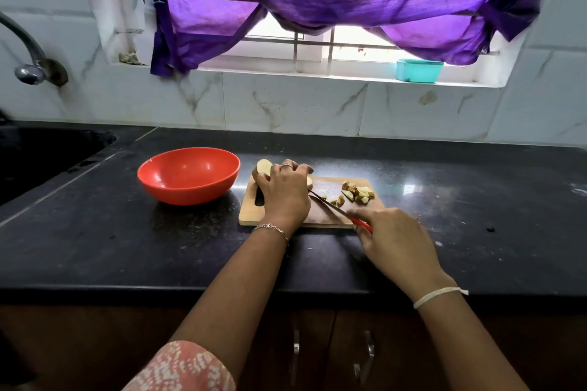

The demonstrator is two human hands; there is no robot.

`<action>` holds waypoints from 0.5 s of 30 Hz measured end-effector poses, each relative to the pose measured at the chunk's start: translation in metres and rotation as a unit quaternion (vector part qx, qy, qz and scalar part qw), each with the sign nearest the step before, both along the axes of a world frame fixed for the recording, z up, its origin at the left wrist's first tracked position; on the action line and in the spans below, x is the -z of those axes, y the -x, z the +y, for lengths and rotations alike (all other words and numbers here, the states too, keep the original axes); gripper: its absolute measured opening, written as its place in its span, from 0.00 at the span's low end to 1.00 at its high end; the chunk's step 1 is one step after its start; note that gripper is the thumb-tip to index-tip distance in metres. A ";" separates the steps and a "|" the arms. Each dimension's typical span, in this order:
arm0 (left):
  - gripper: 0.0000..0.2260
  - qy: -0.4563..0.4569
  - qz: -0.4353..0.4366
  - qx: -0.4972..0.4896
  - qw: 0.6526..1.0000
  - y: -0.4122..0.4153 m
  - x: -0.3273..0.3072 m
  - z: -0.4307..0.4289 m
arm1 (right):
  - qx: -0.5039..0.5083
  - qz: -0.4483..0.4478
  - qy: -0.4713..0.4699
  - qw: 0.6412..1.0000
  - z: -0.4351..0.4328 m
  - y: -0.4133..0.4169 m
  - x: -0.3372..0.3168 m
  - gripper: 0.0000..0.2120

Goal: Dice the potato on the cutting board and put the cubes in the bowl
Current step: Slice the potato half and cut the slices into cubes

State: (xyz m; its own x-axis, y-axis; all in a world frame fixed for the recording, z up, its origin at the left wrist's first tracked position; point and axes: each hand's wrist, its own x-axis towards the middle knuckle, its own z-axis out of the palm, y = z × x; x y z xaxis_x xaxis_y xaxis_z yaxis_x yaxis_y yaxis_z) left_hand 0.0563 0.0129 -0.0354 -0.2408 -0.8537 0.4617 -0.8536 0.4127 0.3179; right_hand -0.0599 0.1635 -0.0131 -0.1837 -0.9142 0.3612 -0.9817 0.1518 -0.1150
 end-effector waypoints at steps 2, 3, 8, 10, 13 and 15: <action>0.23 -0.002 0.010 -0.014 1.000 -0.001 0.000 -0.001 | 0.004 0.000 0.003 1.000 -0.007 0.003 0.001 0.15; 0.22 -0.004 0.020 -0.019 1.000 -0.002 0.000 -0.002 | 0.005 0.000 0.005 1.000 -0.010 0.005 0.001 0.15; 0.17 -0.049 0.077 -0.047 0.995 -0.009 -0.002 -0.004 | 0.035 0.002 0.006 0.999 -0.018 0.017 0.000 0.15; 0.17 -0.069 0.075 -0.055 0.993 -0.010 -0.001 -0.005 | 0.050 -0.013 0.008 0.999 -0.019 0.023 0.000 0.15; 0.20 -0.082 0.064 -0.055 0.993 -0.011 0.001 -0.006 | 0.062 -0.035 0.021 0.997 -0.021 0.028 0.002 0.15; 0.20 -0.087 0.067 -0.053 0.993 -0.012 0.001 -0.006 | 0.065 -0.042 0.031 0.996 -0.022 0.028 0.003 0.15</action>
